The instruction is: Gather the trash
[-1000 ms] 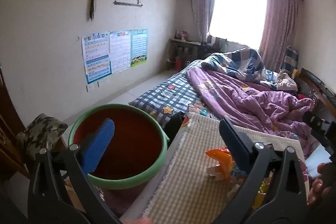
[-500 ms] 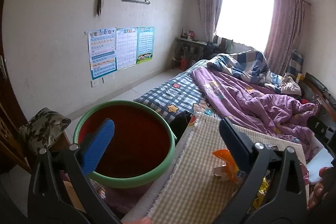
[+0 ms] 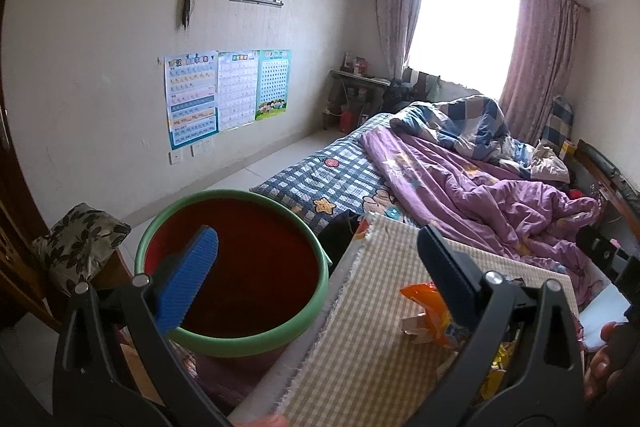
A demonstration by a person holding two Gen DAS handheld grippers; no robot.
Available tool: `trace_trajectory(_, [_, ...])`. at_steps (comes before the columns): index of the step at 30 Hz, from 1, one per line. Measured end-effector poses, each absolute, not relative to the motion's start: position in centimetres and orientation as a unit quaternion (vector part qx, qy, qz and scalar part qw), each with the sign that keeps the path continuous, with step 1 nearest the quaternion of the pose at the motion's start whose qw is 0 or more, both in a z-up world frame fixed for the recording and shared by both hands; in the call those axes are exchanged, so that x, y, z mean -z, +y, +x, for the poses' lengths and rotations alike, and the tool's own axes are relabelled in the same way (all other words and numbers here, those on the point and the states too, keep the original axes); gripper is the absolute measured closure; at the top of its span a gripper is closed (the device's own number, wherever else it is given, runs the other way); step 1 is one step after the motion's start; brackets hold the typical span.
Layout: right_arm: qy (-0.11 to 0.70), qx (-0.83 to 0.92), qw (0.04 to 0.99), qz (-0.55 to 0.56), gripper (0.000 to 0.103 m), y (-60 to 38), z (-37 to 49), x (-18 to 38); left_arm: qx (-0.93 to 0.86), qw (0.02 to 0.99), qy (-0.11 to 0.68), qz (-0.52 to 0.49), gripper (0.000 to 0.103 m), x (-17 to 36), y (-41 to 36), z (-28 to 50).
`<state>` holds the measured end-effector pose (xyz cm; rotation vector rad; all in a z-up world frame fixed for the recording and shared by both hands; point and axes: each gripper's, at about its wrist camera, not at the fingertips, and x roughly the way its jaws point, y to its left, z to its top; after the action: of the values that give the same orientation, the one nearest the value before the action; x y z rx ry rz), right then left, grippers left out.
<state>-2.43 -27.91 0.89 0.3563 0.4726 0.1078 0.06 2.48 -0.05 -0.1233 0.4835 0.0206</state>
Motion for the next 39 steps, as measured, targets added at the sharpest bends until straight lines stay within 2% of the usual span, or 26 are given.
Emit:
trace_trajectory(29, [0.237,-0.046,0.959,0.150,0.007,-28.0,-2.0,-0.2,-0.003,0.965,0.257,-0.056,0.005,0.7,2.4,0.6])
trace_trajectory(39, [0.219,-0.032,0.974,0.042,0.007,-28.9,-2.9,-0.1,0.046,0.959,0.279,-0.026,0.005,2.1,0.3,0.8])
